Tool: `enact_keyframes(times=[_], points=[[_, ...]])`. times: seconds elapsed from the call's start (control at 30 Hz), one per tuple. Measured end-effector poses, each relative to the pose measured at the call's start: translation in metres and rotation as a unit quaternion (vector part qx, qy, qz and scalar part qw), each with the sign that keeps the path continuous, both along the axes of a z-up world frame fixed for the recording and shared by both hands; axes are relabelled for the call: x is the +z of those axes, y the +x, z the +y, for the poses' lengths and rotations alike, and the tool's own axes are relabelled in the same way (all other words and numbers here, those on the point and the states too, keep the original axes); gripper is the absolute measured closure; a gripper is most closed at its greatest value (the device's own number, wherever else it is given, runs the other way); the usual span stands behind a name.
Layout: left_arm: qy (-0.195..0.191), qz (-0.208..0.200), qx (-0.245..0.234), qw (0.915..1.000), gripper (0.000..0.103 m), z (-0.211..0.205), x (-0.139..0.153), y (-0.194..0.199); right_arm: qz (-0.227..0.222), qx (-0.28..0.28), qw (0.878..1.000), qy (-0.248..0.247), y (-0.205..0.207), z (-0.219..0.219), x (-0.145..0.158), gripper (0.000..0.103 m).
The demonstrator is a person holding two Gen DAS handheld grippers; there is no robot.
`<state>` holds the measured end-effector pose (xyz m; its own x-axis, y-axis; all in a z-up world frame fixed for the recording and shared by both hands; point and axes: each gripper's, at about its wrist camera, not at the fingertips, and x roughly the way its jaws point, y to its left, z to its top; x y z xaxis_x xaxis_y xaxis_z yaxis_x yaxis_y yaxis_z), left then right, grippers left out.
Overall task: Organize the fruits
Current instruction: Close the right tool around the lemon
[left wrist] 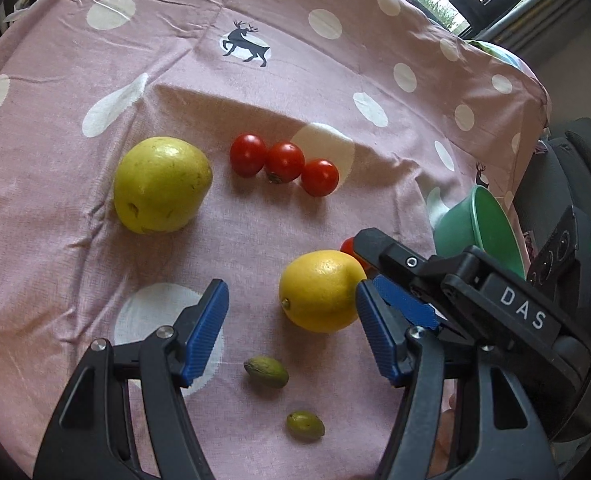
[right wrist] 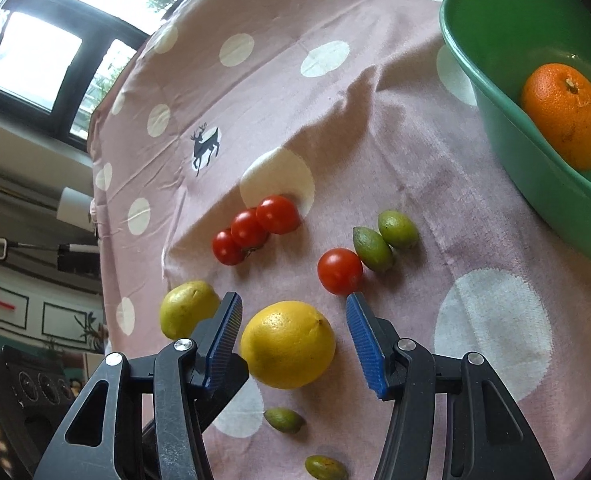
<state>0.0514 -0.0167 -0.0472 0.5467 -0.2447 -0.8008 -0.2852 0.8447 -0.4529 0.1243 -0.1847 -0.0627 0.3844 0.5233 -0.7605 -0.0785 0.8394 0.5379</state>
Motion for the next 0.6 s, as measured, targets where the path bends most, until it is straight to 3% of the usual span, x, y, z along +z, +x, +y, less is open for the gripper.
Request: enact_keyframes(times=[0.6], points=[[-0.024, 0.008, -0.030, 0.9992, 0.045, -0.012, -0.010, 0.009, 0.028, 0.000, 0.999, 0.025, 0.008, -0.001, -0.013, 0.046]])
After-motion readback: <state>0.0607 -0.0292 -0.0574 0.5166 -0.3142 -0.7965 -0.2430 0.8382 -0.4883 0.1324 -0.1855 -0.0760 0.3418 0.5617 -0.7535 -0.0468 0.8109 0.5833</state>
